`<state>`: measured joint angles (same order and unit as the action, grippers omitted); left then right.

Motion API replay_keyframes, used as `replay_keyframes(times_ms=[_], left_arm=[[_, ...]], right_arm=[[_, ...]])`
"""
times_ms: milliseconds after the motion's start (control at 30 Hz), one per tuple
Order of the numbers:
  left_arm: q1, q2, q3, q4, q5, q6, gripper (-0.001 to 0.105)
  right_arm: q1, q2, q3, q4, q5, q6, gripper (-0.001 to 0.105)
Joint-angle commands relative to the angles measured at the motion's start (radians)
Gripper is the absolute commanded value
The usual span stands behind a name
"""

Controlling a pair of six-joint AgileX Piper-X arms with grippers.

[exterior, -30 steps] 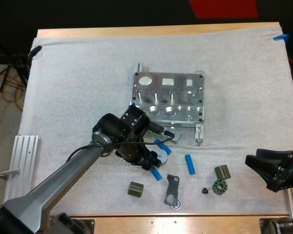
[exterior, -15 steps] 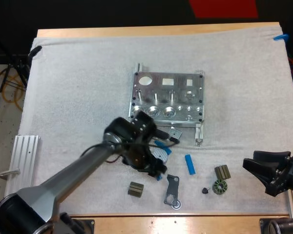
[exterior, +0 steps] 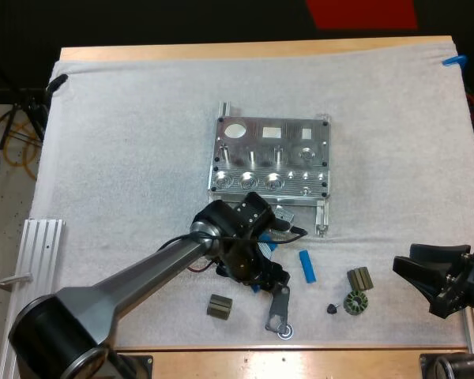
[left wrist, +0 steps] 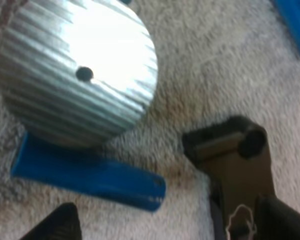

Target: Load cells from right to left

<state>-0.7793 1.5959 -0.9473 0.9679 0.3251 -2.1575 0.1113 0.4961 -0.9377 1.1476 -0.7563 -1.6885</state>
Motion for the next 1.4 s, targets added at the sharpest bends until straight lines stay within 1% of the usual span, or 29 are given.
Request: replay_keyframes(times_ms=[0, 133, 200, 267, 367, 500, 633, 800, 900, 933, 967, 1000, 1067, 1167, 1233, 1367], left_arm=[[-0.003, 0.013, -0.001, -0.011, -0.007, -0.022, 0.068], [-0.003, 0.045, -0.001, -0.014, -0.009, -0.022, 0.068], [-0.003, 0.058, -0.001, -0.021, -0.014, -0.022, 0.067], [-0.003, 0.074, -0.001, -0.033, -0.028, -0.038, 0.060], [-0.001, 0.084, -0.001, -0.062, -0.026, -0.062, 0.051], [-0.001, 0.083, -0.001, -0.096, -0.025, -0.083, 0.051], [-0.001, 0.083, -0.001, -0.102, -0.068, -0.083, 0.051], [-0.001, 0.083, -0.001, -0.123, -0.086, -0.081, 0.051], [-0.001, 0.083, -0.001, -0.138, -0.134, -0.081, 0.051], [-0.001, 0.083, -0.001, -0.142, -0.145, -0.081, 0.048], [-0.001, 0.083, -0.001, -0.151, -0.149, -0.079, 0.043], [-0.001, 0.083, -0.001, -0.157, -0.149, -0.077, 0.040], [-0.001, 0.083, -0.001, -0.162, -0.149, -0.058, 0.023], [-0.001, 0.081, -0.001, -0.162, -0.146, -0.028, 0.004], [-0.001, 0.074, -0.001, -0.162, -0.145, -0.005, 0.000], [-0.001, 0.035, -0.001, -0.162, -0.169, 0.040, 0.000]], right_arm=[[0.000, 0.000, -0.009, -0.007, -0.004, -0.015, 0.047], [0.000, 0.000, -0.009, -0.007, -0.004, -0.015, 0.047], [0.007, 0.000, -0.009, -0.007, -0.004, -0.015, 0.047], [0.029, 0.000, -0.009, -0.007, -0.004, -0.015, 0.047], [0.065, 0.000, -0.009, -0.007, -0.004, -0.018, 0.047], [0.091, 0.000, -0.009, -0.007, 0.014, -0.021, 0.047], [0.093, 0.000, -0.009, -0.007, 0.020, -0.021, 0.047], [0.093, 0.000, -0.009, -0.007, 0.020, -0.021, 0.047], [0.093, 0.000, -0.009, -0.007, 0.020, -0.021, 0.047], [0.093, 0.000, -0.009, -0.007, 0.020, -0.021, 0.047], [0.093, 0.000, -0.009, -0.007, 0.020, -0.021, 0.047], [0.093, 0.000, -0.009, -0.007, 0.020, -0.021, 0.047], [0.093, 0.000, -0.009, -0.007, 0.020, -0.021, 0.047], [0.093, 0.000, -0.009, -0.007, 0.020, -0.021, 0.047], [0.093, 0.000, -0.009, -0.007, 0.020, -0.021, 0.047], [0.093, 0.000, -0.009, -0.007, 0.020, -0.021, 0.047]])
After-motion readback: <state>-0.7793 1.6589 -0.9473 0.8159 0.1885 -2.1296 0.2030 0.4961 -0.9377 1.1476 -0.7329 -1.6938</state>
